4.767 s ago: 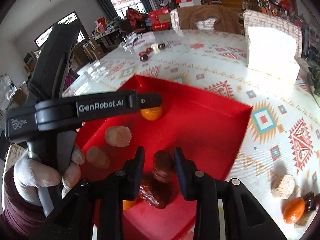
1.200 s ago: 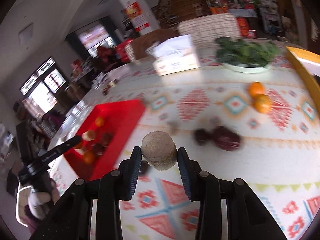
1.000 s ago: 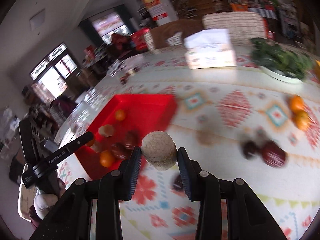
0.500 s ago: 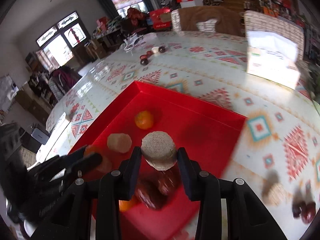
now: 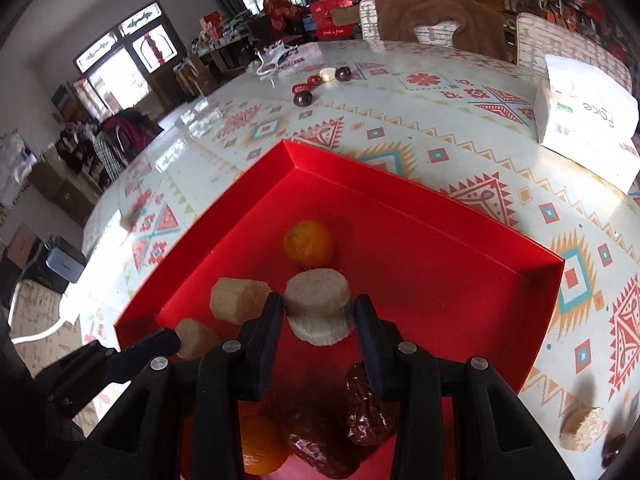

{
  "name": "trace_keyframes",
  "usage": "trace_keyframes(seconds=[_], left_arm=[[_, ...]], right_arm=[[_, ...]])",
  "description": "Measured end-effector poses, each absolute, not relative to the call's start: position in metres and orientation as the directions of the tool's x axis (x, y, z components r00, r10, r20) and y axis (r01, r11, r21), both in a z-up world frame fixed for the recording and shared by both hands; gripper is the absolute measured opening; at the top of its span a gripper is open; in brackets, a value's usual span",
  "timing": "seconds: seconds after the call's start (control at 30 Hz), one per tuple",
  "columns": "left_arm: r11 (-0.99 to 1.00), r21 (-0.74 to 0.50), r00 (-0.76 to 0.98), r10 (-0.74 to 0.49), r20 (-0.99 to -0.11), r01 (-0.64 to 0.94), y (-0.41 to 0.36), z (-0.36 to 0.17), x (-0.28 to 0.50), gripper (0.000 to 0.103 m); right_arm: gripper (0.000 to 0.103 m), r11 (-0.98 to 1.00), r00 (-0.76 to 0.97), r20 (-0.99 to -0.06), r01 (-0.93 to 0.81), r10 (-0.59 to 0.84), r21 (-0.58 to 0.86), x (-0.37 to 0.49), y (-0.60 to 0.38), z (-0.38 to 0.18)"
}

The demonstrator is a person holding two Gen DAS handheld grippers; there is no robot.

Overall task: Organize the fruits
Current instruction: 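Release the orange into the red tray with left tool while right tool drops the rice cake there, then move both open tools back toward the dark fruits on the table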

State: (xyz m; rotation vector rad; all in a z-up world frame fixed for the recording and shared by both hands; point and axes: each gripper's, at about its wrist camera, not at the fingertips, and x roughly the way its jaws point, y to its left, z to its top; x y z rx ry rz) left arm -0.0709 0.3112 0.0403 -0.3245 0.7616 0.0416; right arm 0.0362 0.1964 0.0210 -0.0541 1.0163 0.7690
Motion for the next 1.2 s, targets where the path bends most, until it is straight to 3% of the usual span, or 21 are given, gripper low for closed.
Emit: trace_keyframes(seconds=[0.13,0.4,0.73,0.9,1.2], left_arm=[[0.94,-0.297,0.738,-0.082,-0.67,-0.165,0.315,0.049,-0.076,0.056],[0.913,-0.372,0.772,-0.111,-0.625,-0.17,0.312,0.071,-0.093,0.078],[0.929,-0.363,0.792,-0.168,-0.587,-0.072,0.26,0.099,-0.117,0.081],[0.935,-0.353,0.771,-0.218,-0.599,-0.009,0.222,0.098,-0.116,0.081],[0.945,-0.318,0.698,-0.279,-0.66,0.077,0.161,0.08,-0.103,0.081]], right_arm=[[0.042,0.74,0.307,-0.761,-0.593,0.572,0.317,0.032,0.188,0.031],[0.044,0.775,0.421,-0.699,-0.55,0.578,0.31,0.008,0.129,0.068],[0.053,0.875,0.587,-0.656,-0.397,0.474,0.277,-0.03,-0.014,0.09],[0.054,0.929,0.633,-0.68,-0.249,0.371,0.275,-0.041,-0.101,0.079],[0.054,0.934,0.599,-0.717,-0.235,0.356,0.268,-0.031,-0.131,0.042]])
